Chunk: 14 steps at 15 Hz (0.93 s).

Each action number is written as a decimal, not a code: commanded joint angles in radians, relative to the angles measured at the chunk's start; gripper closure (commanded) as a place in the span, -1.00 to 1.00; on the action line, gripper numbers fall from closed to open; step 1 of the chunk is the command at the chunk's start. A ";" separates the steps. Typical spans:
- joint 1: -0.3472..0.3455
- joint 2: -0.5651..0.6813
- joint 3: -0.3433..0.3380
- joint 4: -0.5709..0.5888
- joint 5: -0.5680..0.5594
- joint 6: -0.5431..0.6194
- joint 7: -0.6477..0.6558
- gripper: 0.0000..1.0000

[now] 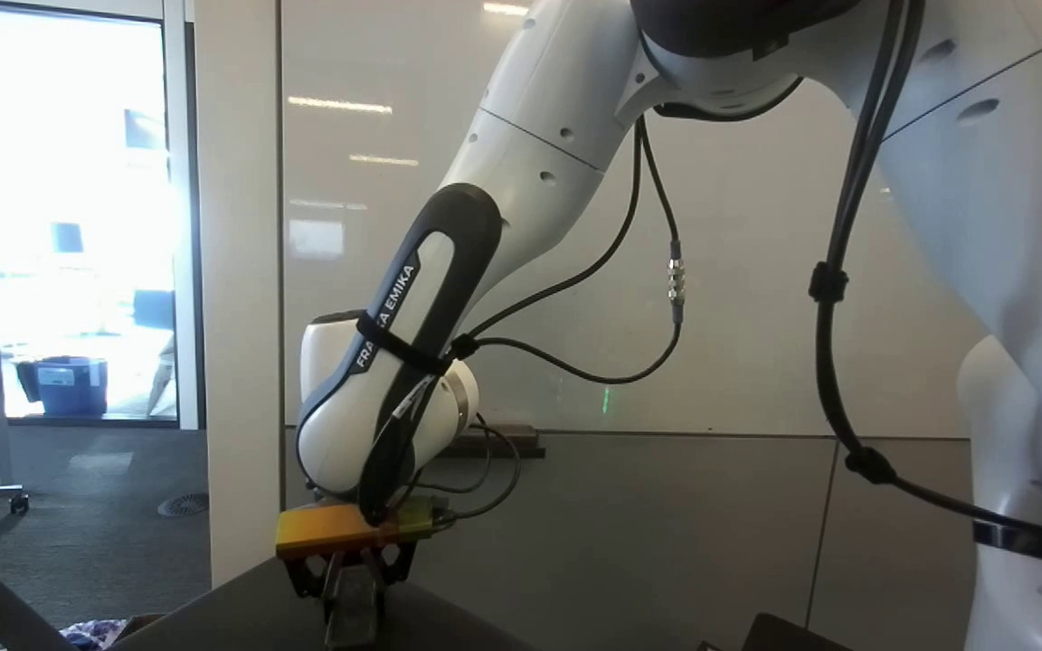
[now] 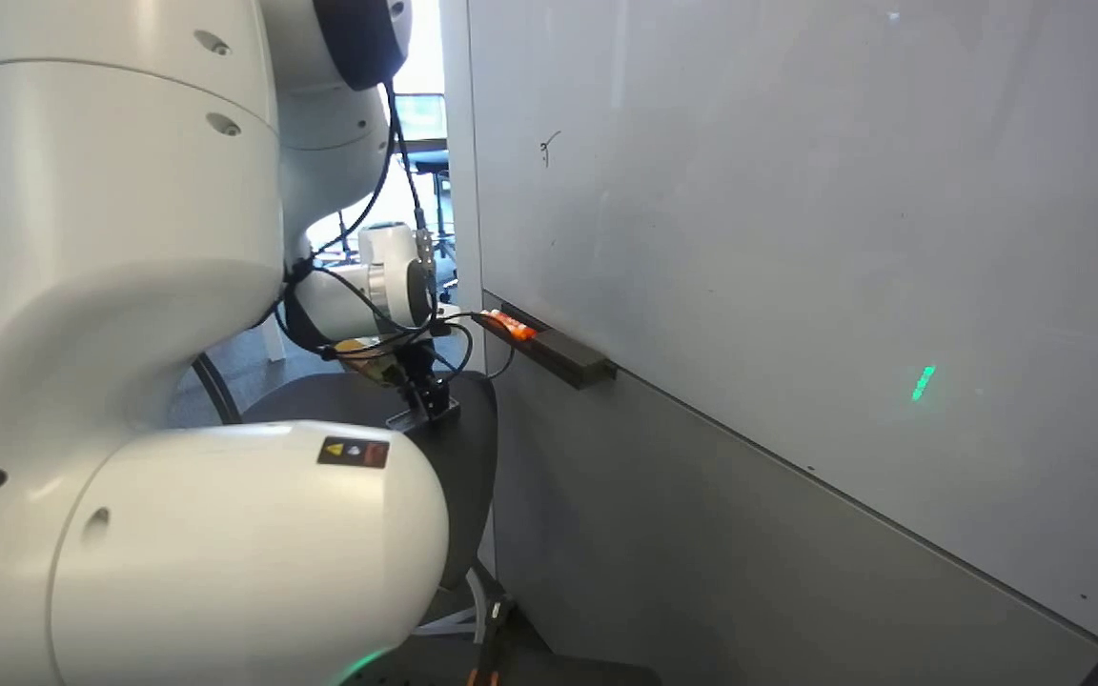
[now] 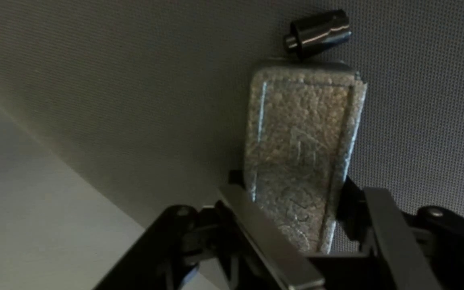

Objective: Lift the white board eraser from the chair, use it to erase the white board, put it back on the chair and the get the marker from the chair us it to draw on the white board

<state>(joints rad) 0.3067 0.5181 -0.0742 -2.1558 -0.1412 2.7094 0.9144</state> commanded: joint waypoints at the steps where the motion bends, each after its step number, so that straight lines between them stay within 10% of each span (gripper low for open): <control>1: 0.037 -0.131 -0.025 -0.037 -0.045 -0.113 -0.040 0.39; 5: 0.066 -0.320 -0.055 -0.051 -0.262 -0.377 0.014 0.39; 14: -0.059 -0.662 0.165 -0.021 -0.664 -0.668 0.021 0.39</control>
<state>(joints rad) 0.2918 -0.0552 0.0108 -2.1672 -0.6874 2.0739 0.9100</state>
